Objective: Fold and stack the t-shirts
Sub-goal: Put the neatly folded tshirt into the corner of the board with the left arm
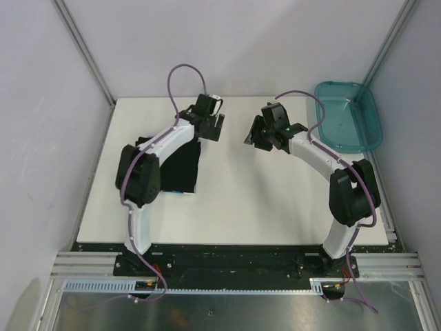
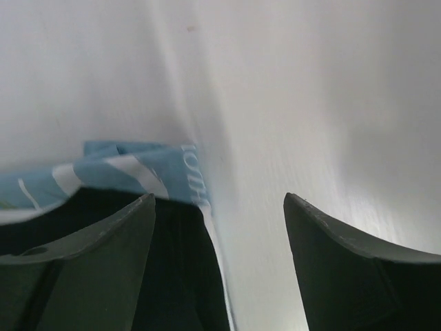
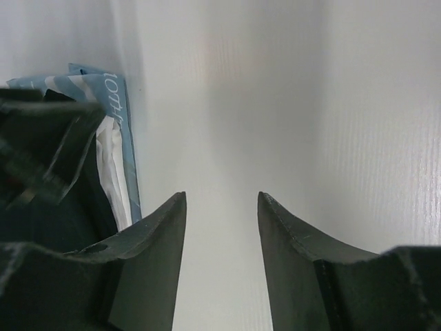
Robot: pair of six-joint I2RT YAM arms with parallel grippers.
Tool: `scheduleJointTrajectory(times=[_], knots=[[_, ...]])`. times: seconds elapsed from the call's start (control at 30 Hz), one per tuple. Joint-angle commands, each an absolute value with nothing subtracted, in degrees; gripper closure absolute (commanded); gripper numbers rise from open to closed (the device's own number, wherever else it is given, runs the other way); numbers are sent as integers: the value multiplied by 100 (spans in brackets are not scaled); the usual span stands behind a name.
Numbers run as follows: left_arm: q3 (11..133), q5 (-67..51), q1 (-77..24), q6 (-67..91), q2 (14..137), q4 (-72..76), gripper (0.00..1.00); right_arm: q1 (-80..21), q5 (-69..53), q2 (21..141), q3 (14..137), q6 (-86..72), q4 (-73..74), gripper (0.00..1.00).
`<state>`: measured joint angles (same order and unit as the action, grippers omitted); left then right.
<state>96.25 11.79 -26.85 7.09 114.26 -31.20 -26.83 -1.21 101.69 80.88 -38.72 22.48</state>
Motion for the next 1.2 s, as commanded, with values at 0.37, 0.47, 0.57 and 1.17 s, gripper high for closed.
scheduleJointTrajectory(times=[0.37, 0.47, 0.57, 1.17], knots=[[10787, 992, -2172, -1109, 12936, -3217, 17, -2350, -576, 10292, 8055, -3548, 1867, 49], [10623, 1014, -2144, -1194, 12892, -3243, 18, -2345, -592, 10375, 8055, -3567, 1837, 51], [10393, 1100, -2122, -1294, 12826, -3241, 19, -2346, -597, 10434, 8058, -3588, 1839, 55], [8434, 992, -1901, -1471, 11547, -3231, 22, -2467, -506, 10355, 7899, -3605, 1972, 65]])
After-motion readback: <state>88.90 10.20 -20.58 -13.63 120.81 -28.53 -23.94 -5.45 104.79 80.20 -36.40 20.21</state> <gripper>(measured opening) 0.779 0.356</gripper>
